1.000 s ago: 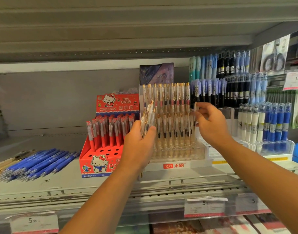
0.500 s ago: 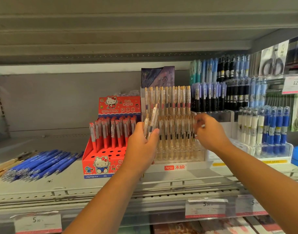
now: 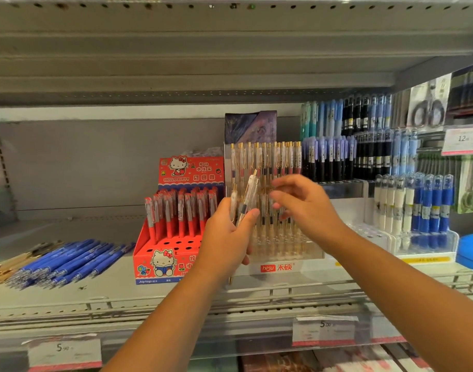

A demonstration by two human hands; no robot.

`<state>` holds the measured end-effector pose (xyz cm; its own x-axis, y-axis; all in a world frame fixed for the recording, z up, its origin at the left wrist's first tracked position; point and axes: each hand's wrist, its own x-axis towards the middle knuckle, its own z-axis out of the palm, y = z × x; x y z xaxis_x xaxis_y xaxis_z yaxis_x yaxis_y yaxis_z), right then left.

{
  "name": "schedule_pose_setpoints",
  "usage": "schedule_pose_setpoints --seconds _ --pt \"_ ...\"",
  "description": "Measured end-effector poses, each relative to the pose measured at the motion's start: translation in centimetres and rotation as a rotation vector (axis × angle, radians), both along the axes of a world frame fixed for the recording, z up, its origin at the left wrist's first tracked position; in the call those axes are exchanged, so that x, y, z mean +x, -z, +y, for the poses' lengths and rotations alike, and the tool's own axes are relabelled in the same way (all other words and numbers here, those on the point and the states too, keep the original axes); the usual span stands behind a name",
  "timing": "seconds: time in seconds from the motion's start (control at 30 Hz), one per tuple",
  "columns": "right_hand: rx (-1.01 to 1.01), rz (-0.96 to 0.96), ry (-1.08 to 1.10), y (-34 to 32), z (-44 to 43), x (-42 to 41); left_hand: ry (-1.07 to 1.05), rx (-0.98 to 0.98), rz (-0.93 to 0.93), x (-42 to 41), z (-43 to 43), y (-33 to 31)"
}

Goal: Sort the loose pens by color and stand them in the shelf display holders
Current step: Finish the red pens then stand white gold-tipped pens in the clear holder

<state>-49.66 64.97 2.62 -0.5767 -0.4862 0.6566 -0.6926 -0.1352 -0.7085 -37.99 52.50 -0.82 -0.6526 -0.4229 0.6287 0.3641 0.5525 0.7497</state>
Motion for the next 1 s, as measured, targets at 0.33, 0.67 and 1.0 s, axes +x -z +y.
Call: schedule_pose_setpoints --seconds 0.33,0.67,1.0 --pt "-0.117 -0.283 -0.238 -0.4 -2.3 2.8 0.053 0.028 0.0 0.9 -0.9 -0.1" --pt "-0.318 -0.335 -0.175 -1.6 -3.1 2.7 -0.135 0.077 0.023 1.8 -3.2 0.0" --pt "-0.057 0.201 0.098 -0.5 -4.4 0.9 -0.133 0.037 0.028 1.4 -2.9 0.0"
